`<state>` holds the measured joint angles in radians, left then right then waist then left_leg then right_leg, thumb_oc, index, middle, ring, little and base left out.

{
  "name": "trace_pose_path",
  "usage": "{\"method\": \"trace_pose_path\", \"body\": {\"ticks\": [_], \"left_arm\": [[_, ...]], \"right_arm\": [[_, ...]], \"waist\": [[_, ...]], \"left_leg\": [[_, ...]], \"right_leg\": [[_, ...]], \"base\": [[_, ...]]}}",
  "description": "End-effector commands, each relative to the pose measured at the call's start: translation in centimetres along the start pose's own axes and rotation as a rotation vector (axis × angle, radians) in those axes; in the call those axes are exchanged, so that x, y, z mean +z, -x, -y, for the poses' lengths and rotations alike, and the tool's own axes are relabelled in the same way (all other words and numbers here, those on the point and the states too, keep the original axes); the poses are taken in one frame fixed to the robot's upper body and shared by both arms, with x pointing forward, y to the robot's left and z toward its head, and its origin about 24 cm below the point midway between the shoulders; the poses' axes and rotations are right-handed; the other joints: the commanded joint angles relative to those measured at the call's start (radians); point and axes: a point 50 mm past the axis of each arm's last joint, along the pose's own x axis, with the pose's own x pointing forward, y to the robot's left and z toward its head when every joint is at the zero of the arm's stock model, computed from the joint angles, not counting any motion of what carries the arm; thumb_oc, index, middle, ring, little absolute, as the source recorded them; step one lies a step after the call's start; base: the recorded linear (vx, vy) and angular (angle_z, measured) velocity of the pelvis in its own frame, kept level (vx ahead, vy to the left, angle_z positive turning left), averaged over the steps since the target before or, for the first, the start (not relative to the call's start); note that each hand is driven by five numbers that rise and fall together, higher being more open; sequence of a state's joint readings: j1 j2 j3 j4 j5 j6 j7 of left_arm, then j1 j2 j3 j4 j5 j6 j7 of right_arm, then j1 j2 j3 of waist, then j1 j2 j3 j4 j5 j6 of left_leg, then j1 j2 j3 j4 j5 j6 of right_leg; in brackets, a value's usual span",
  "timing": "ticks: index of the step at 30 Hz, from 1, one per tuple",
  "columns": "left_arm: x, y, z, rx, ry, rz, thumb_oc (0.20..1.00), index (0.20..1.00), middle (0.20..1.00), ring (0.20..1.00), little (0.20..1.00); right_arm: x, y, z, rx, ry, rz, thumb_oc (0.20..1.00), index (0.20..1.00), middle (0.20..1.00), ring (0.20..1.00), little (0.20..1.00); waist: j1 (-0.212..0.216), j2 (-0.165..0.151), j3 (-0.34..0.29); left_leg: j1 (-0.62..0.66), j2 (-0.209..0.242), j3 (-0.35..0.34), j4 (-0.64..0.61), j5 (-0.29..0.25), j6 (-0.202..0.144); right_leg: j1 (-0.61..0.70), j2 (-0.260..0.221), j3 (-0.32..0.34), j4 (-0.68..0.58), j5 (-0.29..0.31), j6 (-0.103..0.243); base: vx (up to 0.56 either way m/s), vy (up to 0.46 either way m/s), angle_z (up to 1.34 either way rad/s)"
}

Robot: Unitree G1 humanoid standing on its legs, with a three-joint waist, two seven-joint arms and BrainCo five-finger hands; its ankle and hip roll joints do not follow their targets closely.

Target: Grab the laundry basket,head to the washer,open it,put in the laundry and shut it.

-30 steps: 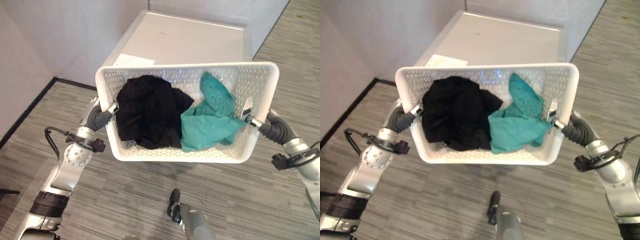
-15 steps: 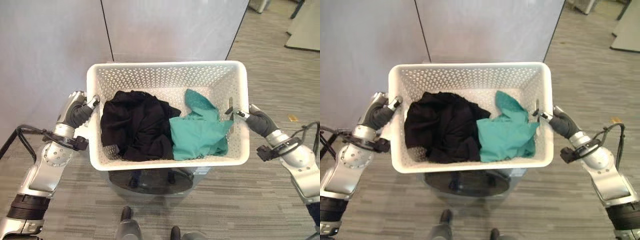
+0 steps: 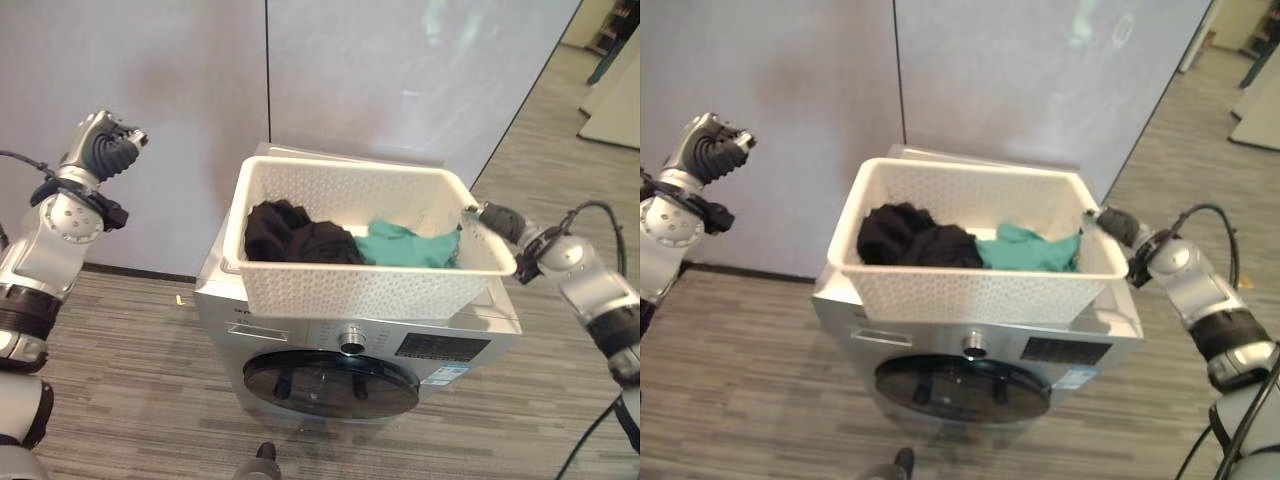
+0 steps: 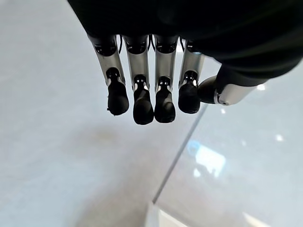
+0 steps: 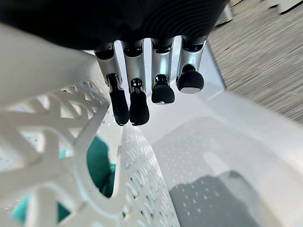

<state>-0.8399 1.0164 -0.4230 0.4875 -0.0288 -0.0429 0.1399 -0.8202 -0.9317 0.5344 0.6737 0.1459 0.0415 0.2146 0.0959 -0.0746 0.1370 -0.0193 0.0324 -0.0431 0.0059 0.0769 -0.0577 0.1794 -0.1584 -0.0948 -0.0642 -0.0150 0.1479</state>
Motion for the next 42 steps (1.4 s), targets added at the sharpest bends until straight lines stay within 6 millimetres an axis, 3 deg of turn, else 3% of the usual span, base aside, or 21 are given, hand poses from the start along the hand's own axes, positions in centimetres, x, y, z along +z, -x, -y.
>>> {"method": "trace_pose_path", "body": {"ticks": [1,9,10,11,12,15,16,17,22,27,31,34,39,42], "left_arm": [[1.9,-1.9,-1.8,0.078,0.073,0.03,0.2,0.2,0.2,0.2,0.2],[1.8,-2.7,-0.3,0.053,0.106,-0.015,0.2,0.2,0.2,0.2,0.2],[1.1,-2.4,-0.1,0.054,0.108,-0.039,0.2,0.2,0.2,0.2,0.2],[1.0,-2.3,-0.1,0.054,0.108,-0.04,0.2,0.2,0.2,0.2,0.2],[0.5,-2.0,0.1,0.053,0.106,-0.058,0.2,0.2,0.2,0.2,0.2],[-0.2,-1.6,0.3,0.05,0.112,-0.076,0.219,0.219,0.219,0.219,0.219],[-0.6,-1.4,0.5,0.05,0.126,-0.09,0.674,0.674,0.674,0.674,0.674],[-0.8,-1.2,0.7,0.052,0.149,-0.099,1.0,1.0,1.0,1.0,1.0],[-1.7,-0.3,1.3,0.056,0.211,-0.119,1.0,1.0,1.0,1.0,1.0],[-3.2,1.1,0.6,0.094,0.225,-0.145,1.0,1.0,1.0,1.0,1.0],[-4.0,1.9,-0.3,0.137,0.22,-0.152,1.0,1.0,1.0,1.0,1.0],[-4.7,2.9,-0.9,0.169,0.215,-0.159,1.0,1.0,1.0,1.0,1.0],[-6.7,6.6,-3.1,0.336,0.194,-0.176,1.0,1.0,1.0,1.0,1.0],[-7.5,8.2,-3.5,0.369,0.179,-0.2,1.0,1.0,1.0,1.0,1.0]], "right_arm": [[-1.2,0.5,3.6,-0.139,0.136,-0.141,0.2,0.2,0.2,0.2,0.2],[-0.3,-0.6,3.3,-0.142,0.14,-0.153,0.2,0.2,0.2,0.2,0.2],[0.0,-0.8,2.8,-0.137,0.12,-0.131,0.467,0.467,0.467,0.467,0.467],[0.0,-0.8,2.7,-0.136,0.12,-0.131,0.598,0.598,0.598,0.598,0.598],[0.3,-0.9,2.3,-0.124,0.11,-0.112,1.0,1.0,1.0,1.0,1.0],[0.6,-1.0,2.2,-0.125,0.104,-0.101,1.0,1.0,1.0,1.0,1.0],[0.7,-1.1,2.1,-0.13,0.091,-0.091,1.0,1.0,1.0,1.0,1.0],[0.8,-1.1,2.1,-0.139,0.076,-0.083,1.0,1.0,1.0,1.0,1.0],[0.7,-0.8,2.7,-0.184,-0.007,-0.063,1.0,1.0,1.0,1.0,1.0],[0.8,0.6,4.5,-0.295,-0.238,0.062,1.0,1.0,1.0,1.0,1.0],[0.4,2.0,5.9,-0.348,-0.261,0.1,1.0,1.0,1.0,1.0,1.0],[0.1,2.9,5.8,-0.36,-0.281,0.132,1.0,1.0,1.0,1.0,1.0],[-2.0,6.4,6.4,-0.457,-0.376,0.21,1.0,1.0,1.0,1.0,1.0],[-2.8,7.5,6.3,-0.483,-0.408,0.224,1.0,1.0,1.0,1.0,1.0]], "waist": [[0.001,0.029,-0.02],[-0.016,0.036,-0.007],[-0.017,0.036,-0.004],[-0.018,0.036,-0.004],[-0.017,0.036,-0.004],[-0.013,0.036,-0.007],[-0.011,0.036,-0.009],[-0.008,0.035,-0.011],[-0.004,0.036,-0.022],[-0.004,0.038,-0.035],[-0.006,0.038,-0.039],[-0.007,0.038,-0.044],[-0.014,0.039,-0.046],[-0.014,0.041,-0.049]], "left_leg": [[0.08,0.087,0.034,0.033,-0.123,-0.038],[0.059,0.085,0.025,0.009,-0.106,-0.034],[0.054,0.084,0.025,0.009,-0.106,-0.032],[0.054,0.083,0.024,0.01,-0.107,-0.032],[0.056,0.082,0.024,0.007,-0.109,-0.031],[0.061,0.082,0.025,0.004,-0.112,-0.03],[0.066,0.08,0.025,0.003,-0.115,-0.029],[0.067,0.08,0.024,0.003,-0.116,-0.029],[0.075,0.08,0.023,-0.004,-0.118,-0.028],[0.084,0.077,0.026,-0.01,-0.113,-0.028],[0.087,0.077,0.028,-0.012,-0.114,-0.031],[0.088,0.078,0.029,-0.012,-0.115,-0.032],[0.079,0.083,0.036,0.005,-0.122,-0.04],[0.076,0.089,0.04,0.016,-0.124,-0.045]], "right_leg": [[-0.085,0.039,-0.041,0.095,-0.014,-0.032],[-0.117,0.042,-0.052,0.101,-0.015,-0.031],[-0.12,0.042,-0.054,0.101,-0.016,-0.032],[-0.12,0.041,-0.054,0.101,-0.016,-0.032],[-0.118,0.041,-0.055,0.1,-0.015,-0.032],[-0.114,0.041,-0.056,0.095,-0.013,-0.031],[-0.11,0.04,-0.056,0.092,-0.013,-0.031],[-0.107,0.041,-0.057,0.091,-0.013,-0.03],[-0.099,0.04,-0.059,0.087,-0.015,-0.031],[-0.094,0.035,-0.058,0.079,-0.005,-0.029],[-0.089,0.034,-0.058,0.065,0.0,-0.028],[-0.086,0.034,-0.057,0.057,0.003,-0.027],[-0.086,0.035,-0.05,0.027,0.015,-0.029],[-0.082,0.039,-0.042,0.011,0.022,-0.031]], "base": [[0.0,0.0,0.0],[0.0,0.002,0.0],[0.0,0.0,0.0],[0.0,0.0,0.0],[0.0,0.0,0.0],[0.0,0.004,0.02],[0.0,0.005,0.05],[0.01,0.008,0.04],[0.0,0.0,0.0],[0.0,0.002,0.01],[0.0,0.0,0.0],[0.0,0.0,0.0],[-0.02,-0.026,-0.01],[-0.06,-0.053,-0.02]]}}
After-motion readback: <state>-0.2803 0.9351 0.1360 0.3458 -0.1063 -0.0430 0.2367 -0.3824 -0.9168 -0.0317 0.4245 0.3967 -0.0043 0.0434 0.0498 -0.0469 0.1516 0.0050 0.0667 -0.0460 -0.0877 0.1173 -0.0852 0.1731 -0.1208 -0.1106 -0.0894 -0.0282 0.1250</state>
